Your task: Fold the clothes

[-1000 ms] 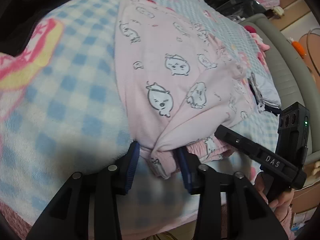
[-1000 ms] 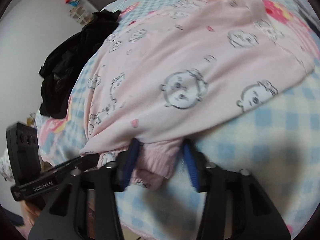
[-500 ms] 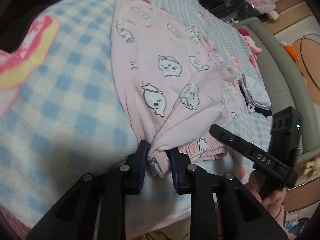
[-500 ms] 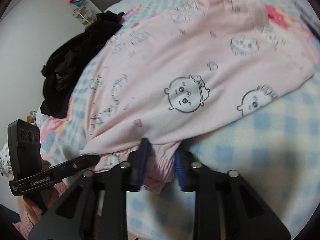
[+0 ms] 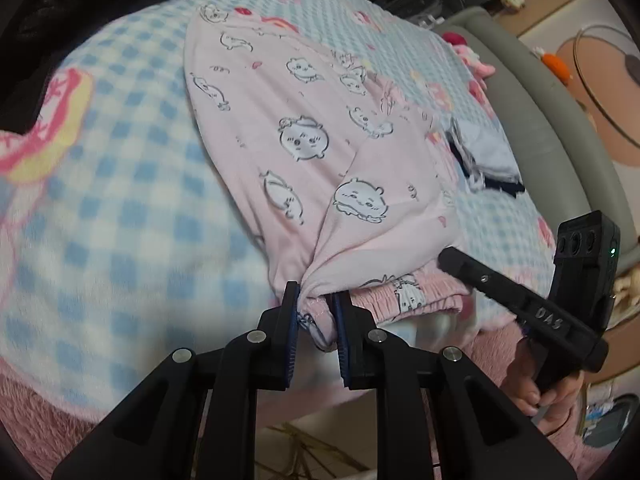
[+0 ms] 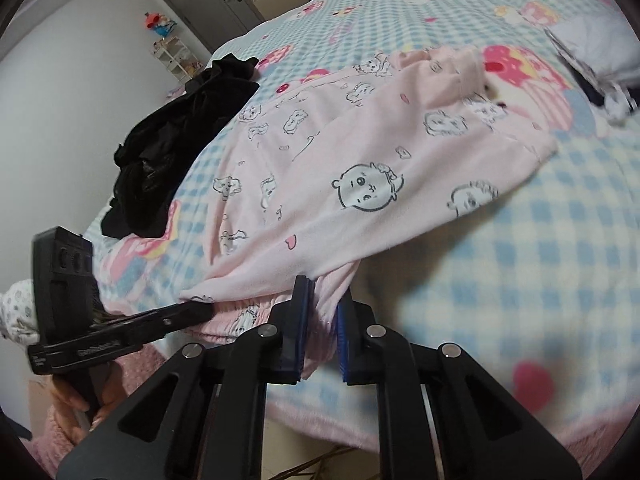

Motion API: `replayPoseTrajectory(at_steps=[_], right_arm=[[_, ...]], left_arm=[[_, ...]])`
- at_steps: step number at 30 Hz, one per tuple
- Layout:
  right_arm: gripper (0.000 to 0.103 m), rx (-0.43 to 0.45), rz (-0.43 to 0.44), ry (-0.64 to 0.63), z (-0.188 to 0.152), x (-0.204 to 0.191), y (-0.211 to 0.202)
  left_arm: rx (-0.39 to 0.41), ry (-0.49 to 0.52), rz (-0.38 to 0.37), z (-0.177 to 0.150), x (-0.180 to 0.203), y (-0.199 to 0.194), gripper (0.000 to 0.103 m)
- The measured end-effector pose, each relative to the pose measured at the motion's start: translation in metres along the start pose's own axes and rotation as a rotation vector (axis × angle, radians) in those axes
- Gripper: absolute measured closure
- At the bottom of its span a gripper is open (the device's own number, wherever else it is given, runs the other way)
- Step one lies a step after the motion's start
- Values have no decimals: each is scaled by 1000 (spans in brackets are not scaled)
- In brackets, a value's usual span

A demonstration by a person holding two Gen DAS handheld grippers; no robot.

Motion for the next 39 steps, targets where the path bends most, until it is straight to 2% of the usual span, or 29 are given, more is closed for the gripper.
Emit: replayPoseTrajectory(at_steps=[3,6,8,10,12,14,17,20,23,26,28,31,34,39], right_arm=[[92,-18,-5,-5,-14,-2,0],[92,-36,-27,-34,-25,-6,5],[92,-46,-19,-34,-30,-7,9],[91,-53,-45,-51,-33,-2,14],[88,-69,-86,-50,-37,6,21],[88,-82,-90,-29,-40,15,21],[79,-62,-118,-35,-37,24,9],[78,-7,-149,-61,-30,28,-10],[78,23,-141,-73,-24,21,-15],[77,26,-122,-84,-21,11,-9],[77,-18,-136,-100,-29,10,5],[77,-50,-147,-69,-37,20,11],[77,-1,-138,-3,-24,38,-8],[76,109,-236,111,13,93,-44]], left_arm=[[-28,-2,3,-13,-7,-4,86],[-9,5,37,-18,-12,-15,86],[1,12,24,-20,-11,-21,86],[-11,-1,18,-22,-13,-17,83],[-35,-22,57,-27,-21,-9,82],[-46,-29,70,-31,-23,-5,80],[-8,-28,57,-32,-20,-14,74],[52,-23,51,-30,-18,-26,73],[95,-15,41,-26,-12,-32,73],[83,-2,52,-26,-10,-27,73],[68,10,89,-27,-9,-21,73],[84,69,108,-22,4,-22,73],[94,165,87,-6,32,-17,73],[43,338,67,30,104,32,72]])
Point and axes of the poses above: each gripper's, at about its wrist camera, not at the fingertips, and y roughly the way its jaws point, x to its right, z to its top, the point moved 9 cm from there along y, roughly the way its jaws point, and after that the axes turned 5 degrees about -z, right-handed, at the moved point
